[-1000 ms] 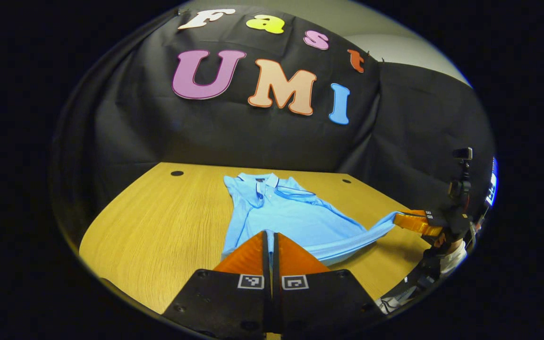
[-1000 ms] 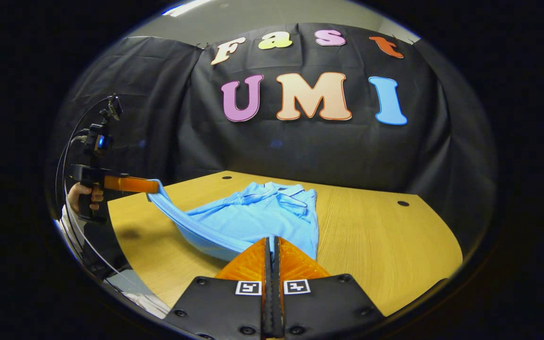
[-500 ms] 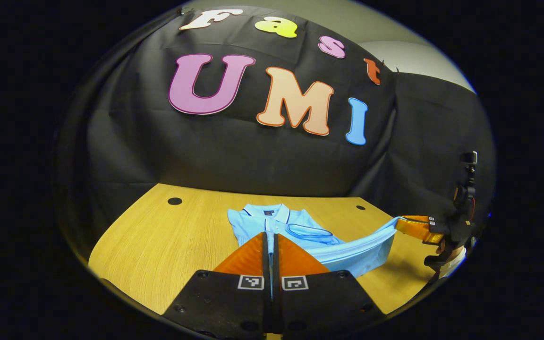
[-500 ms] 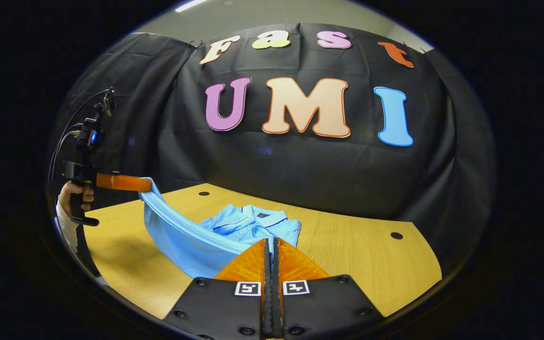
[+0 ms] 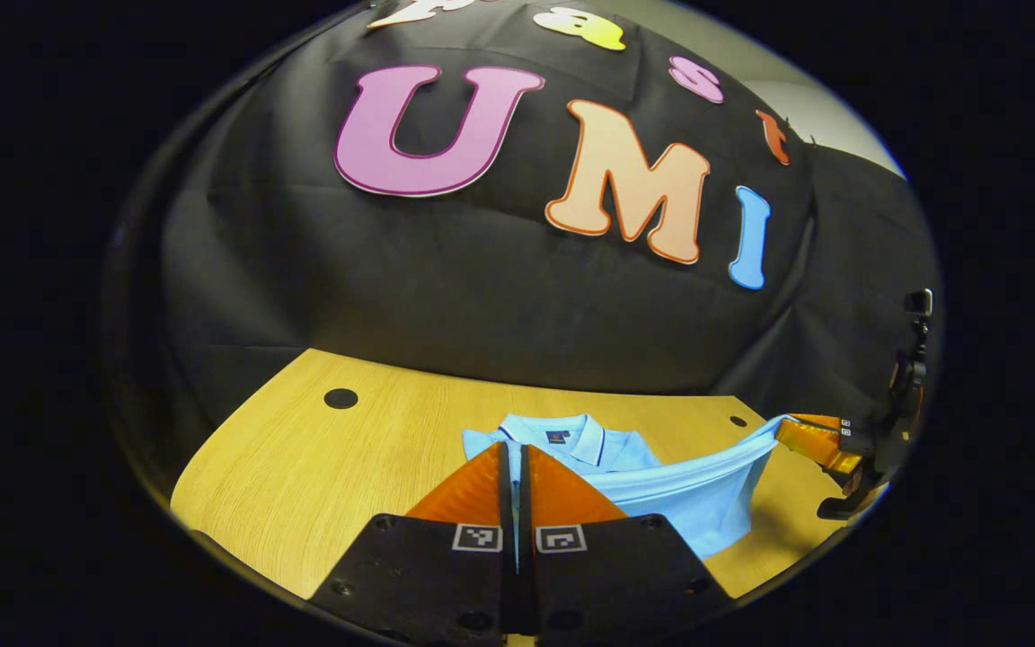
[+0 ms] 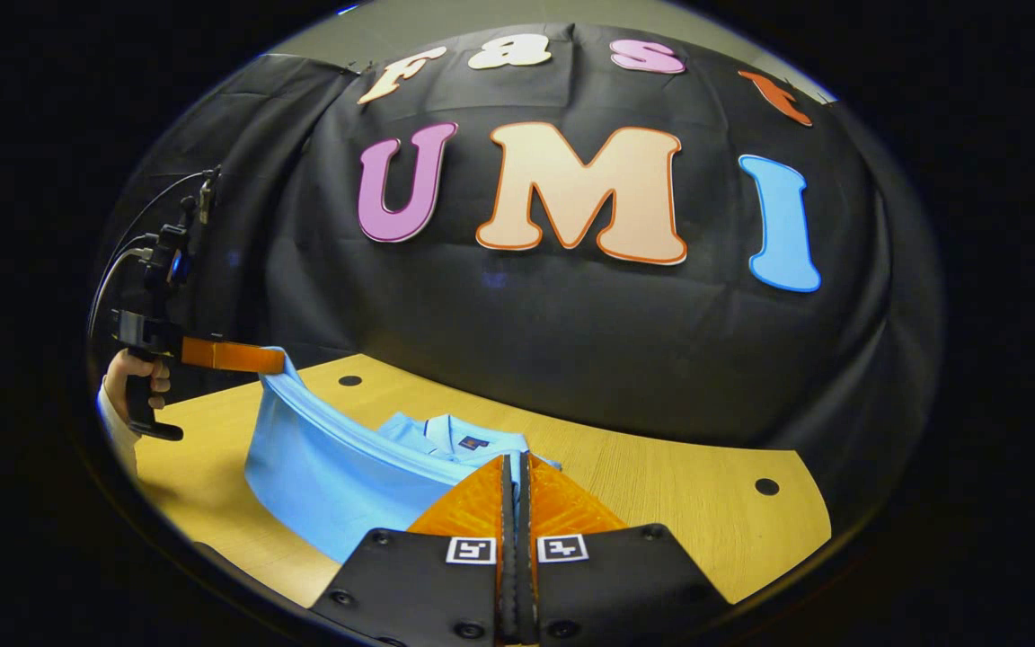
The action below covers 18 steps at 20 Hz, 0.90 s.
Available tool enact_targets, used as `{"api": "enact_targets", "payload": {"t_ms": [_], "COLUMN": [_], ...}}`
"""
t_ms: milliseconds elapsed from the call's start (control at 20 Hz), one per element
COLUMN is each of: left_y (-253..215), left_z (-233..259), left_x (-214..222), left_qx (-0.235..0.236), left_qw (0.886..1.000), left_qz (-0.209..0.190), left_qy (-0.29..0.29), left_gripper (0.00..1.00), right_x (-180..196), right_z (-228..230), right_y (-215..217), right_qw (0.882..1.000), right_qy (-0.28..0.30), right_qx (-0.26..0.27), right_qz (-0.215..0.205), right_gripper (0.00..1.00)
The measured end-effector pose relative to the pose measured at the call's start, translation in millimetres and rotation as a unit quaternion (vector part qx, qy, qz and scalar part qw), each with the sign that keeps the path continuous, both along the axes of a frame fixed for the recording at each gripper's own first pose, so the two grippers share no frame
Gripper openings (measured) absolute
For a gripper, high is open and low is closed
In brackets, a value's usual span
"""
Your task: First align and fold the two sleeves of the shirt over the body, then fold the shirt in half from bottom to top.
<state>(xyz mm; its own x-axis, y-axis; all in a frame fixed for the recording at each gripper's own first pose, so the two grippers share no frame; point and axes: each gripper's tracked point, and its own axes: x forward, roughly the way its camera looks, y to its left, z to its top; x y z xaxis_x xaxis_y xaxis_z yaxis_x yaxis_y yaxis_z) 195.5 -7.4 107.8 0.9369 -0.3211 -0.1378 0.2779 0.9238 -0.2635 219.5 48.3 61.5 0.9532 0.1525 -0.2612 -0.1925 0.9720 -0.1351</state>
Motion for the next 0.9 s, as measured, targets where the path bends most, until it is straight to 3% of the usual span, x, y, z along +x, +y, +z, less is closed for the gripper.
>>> {"api": "enact_targets", "payload": {"t_ms": [450,700,900], "left_y": [-10.9,-27.6,-30.1], "left_z": [-31.5,-83.5,-105.7], "left_x": [97.9,133.7,145.8], "left_qx": [0.037,0.08,0.095], "left_qw": [0.998,0.993,0.989], "left_qz": [0.014,0.018,0.031], "left_qy": [0.043,0.09,0.105], "left_gripper": [0.0,0.0,0.0], "right_x": [107.2,138.1,142.5], "right_z": [-58.6,-105.6,-125.8], "right_y": [-22.0,-37.7,-49.6], "right_qw": [0.998,0.994,0.993], "right_qy": [0.042,0.062,0.076], "right_qx": [-0.017,-0.052,-0.043], "right_qz": [-0.048,-0.07,-0.085], "right_gripper": [0.02,0.02,0.07]}}
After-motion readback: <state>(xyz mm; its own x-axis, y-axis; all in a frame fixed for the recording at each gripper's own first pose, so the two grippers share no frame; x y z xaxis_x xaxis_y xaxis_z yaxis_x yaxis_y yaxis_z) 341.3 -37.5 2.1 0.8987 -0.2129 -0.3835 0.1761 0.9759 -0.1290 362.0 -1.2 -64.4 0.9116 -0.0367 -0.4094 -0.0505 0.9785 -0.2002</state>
